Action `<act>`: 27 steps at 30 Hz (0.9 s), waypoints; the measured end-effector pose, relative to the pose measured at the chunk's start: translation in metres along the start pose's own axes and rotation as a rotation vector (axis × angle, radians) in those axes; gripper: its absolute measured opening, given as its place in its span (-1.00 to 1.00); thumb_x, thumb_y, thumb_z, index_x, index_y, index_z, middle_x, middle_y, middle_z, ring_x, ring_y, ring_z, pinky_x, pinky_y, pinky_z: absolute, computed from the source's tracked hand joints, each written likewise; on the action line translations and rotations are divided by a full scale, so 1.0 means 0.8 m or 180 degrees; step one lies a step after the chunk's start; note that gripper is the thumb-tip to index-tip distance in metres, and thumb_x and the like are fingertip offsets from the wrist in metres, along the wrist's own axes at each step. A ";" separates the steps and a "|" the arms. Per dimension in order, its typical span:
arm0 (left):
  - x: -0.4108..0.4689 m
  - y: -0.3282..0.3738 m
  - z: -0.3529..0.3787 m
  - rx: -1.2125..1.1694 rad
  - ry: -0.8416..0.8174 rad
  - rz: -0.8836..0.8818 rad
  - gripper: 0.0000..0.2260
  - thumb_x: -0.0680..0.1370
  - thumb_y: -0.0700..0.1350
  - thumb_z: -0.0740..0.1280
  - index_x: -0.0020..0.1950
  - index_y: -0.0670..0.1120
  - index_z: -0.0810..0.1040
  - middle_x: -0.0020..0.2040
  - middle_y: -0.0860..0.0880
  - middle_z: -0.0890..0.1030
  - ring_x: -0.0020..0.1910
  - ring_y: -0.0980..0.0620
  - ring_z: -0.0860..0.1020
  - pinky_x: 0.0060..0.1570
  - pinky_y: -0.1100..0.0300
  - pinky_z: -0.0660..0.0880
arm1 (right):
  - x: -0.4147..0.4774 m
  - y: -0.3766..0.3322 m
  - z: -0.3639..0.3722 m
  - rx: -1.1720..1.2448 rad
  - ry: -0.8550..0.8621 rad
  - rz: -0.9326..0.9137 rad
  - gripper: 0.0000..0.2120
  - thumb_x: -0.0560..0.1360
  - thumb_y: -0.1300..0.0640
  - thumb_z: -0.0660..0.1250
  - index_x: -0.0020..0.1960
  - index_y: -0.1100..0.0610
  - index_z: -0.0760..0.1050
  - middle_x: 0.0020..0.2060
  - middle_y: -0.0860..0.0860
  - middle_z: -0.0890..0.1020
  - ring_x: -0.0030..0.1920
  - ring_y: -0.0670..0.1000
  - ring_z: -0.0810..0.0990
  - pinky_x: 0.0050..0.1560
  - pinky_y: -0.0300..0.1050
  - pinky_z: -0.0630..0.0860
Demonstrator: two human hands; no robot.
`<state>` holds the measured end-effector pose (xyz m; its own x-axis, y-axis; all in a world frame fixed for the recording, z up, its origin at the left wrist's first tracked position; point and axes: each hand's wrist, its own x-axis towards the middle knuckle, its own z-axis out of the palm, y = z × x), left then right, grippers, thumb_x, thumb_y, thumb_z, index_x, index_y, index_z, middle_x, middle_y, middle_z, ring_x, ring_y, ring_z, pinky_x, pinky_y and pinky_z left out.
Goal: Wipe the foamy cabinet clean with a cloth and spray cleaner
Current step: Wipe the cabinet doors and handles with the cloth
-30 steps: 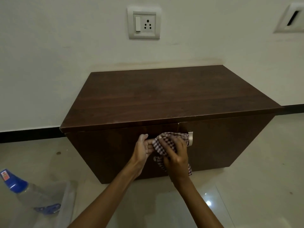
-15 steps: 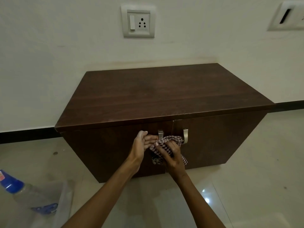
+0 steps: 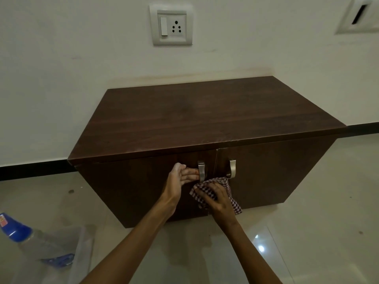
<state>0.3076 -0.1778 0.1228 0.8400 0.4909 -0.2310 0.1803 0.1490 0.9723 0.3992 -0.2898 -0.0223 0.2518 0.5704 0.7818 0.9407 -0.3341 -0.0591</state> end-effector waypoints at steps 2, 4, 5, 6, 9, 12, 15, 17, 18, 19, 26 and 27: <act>0.000 0.000 -0.001 -0.0005 -0.0008 -0.0013 -0.55 0.60 -0.12 -0.12 -0.02 -0.25 0.55 -0.06 -0.14 0.61 -0.05 0.02 0.55 -0.02 0.30 0.40 | 0.003 -0.009 0.000 0.0154 0.0068 0.0228 -0.21 0.05 0.24 0.66 0.19 0.04 0.40 0.10 0.10 0.39 0.11 0.09 0.41 0.11 -0.05 0.49; -0.001 -0.001 -0.002 -0.0057 -0.0010 -0.0047 -0.55 0.60 -0.12 -0.12 -0.04 -0.22 0.56 -0.09 -0.10 0.61 -0.05 0.02 0.56 0.03 0.28 0.39 | 0.007 -0.014 -0.004 0.0214 0.0178 0.0343 -0.30 0.13 0.20 0.63 0.18 0.02 0.40 0.09 0.09 0.40 0.12 0.08 0.41 0.16 -0.06 0.46; -0.001 -0.001 -0.002 -0.0077 -0.0017 -0.0051 -0.54 0.60 -0.12 -0.12 -0.02 -0.24 0.56 -0.09 -0.10 0.61 -0.04 0.02 0.56 0.05 0.28 0.39 | 0.009 -0.015 -0.006 0.0267 0.0313 0.0534 -0.39 0.22 0.18 0.58 0.18 -0.02 0.41 0.08 0.07 0.40 0.12 0.08 0.40 0.15 0.01 0.48; -0.001 -0.001 -0.002 -0.0083 -0.0030 -0.0045 -0.54 0.60 -0.12 -0.12 0.00 -0.25 0.55 -0.09 -0.11 0.61 -0.04 0.01 0.56 0.06 0.27 0.39 | 0.011 -0.017 -0.010 0.0422 0.0460 0.0905 -0.51 0.31 0.18 0.48 0.17 -0.10 0.42 0.07 0.03 0.41 0.13 0.07 0.39 0.13 0.09 0.50; -0.002 -0.001 -0.003 -0.0055 -0.0044 -0.0010 -0.54 0.60 -0.13 -0.12 0.01 -0.27 0.55 -0.06 -0.15 0.61 -0.04 0.00 0.56 0.06 0.27 0.39 | 0.019 -0.027 -0.014 0.0537 0.0949 0.1727 -0.67 0.40 0.22 0.23 0.13 -0.02 0.43 0.08 0.07 0.38 0.12 0.07 0.38 0.07 0.14 0.52; -0.003 0.001 -0.002 -0.0062 -0.0044 -0.0009 -0.53 0.60 -0.13 -0.12 0.03 -0.30 0.55 -0.03 -0.19 0.60 -0.01 -0.05 0.56 0.07 0.25 0.40 | 0.031 -0.038 -0.023 0.0930 0.1255 0.1940 -0.66 0.40 0.26 0.19 0.15 0.08 0.41 0.09 0.03 0.42 0.13 -0.02 0.42 0.20 -0.14 0.47; -0.004 0.004 0.000 -0.0116 -0.0069 -0.0014 -0.54 0.59 -0.13 -0.10 -0.05 -0.25 0.57 -0.08 -0.15 0.62 -0.05 -0.03 0.57 0.05 0.23 0.42 | 0.049 -0.052 -0.039 0.1107 0.1301 0.1793 -0.70 0.42 0.29 0.19 0.14 0.14 0.42 0.05 -0.03 0.55 0.11 -0.07 0.47 0.25 -0.37 0.37; -0.005 0.005 0.000 -0.0098 -0.0047 -0.0005 -0.55 0.59 -0.12 -0.10 -0.02 -0.24 0.57 -0.09 -0.11 0.62 -0.05 0.00 0.57 0.00 0.26 0.43 | 0.058 -0.056 -0.038 0.1180 0.1255 0.1803 -0.73 0.43 0.26 0.23 0.11 0.11 0.46 0.04 0.03 0.54 0.12 -0.09 0.46 0.24 -0.40 0.38; -0.004 0.005 -0.001 -0.0062 -0.0041 -0.0004 -0.55 0.59 -0.11 -0.10 0.01 -0.25 0.57 -0.07 -0.11 0.62 -0.05 0.00 0.57 0.00 0.26 0.43 | 0.058 -0.057 -0.034 0.1212 0.1166 0.1927 -0.74 0.42 0.27 0.26 0.09 0.08 0.48 0.05 0.07 0.52 0.12 -0.06 0.47 0.22 -0.35 0.42; -0.005 0.004 -0.001 -0.0009 -0.0041 -0.0002 -0.53 0.59 -0.11 -0.10 0.04 -0.27 0.57 -0.07 -0.11 0.62 -0.05 0.00 0.57 0.02 0.26 0.41 | 0.052 -0.058 -0.029 0.1270 0.1017 0.2120 -0.73 0.41 0.30 0.31 0.07 0.06 0.49 0.06 0.07 0.49 0.11 -0.01 0.48 0.18 -0.26 0.49; -0.003 0.002 -0.001 0.0200 0.0137 0.0009 -0.55 0.60 -0.11 -0.07 -0.10 -0.19 0.60 -0.16 -0.08 0.63 -0.11 0.00 0.58 0.01 0.19 0.43 | 0.021 -0.072 -0.035 0.1573 0.0704 0.2740 -0.59 0.34 0.43 0.40 0.06 0.04 0.57 0.08 -0.12 0.40 0.14 -0.28 0.42 0.05 -0.16 0.59; -0.003 0.004 -0.001 0.0202 0.0195 0.0023 -0.55 0.59 -0.11 -0.07 -0.13 -0.18 0.61 -0.17 -0.09 0.64 -0.11 -0.01 0.58 0.02 0.16 0.43 | 0.038 -0.073 -0.043 0.1578 0.0916 0.2694 -0.61 0.36 0.39 0.38 0.08 0.01 0.56 0.06 -0.11 0.42 0.12 -0.37 0.40 0.08 -0.34 0.53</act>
<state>0.3058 -0.1781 0.1260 0.8089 0.5436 -0.2238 0.2079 0.0916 0.9739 0.3443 -0.2790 0.0262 0.8747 0.0679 0.4800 0.4844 -0.1585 -0.8604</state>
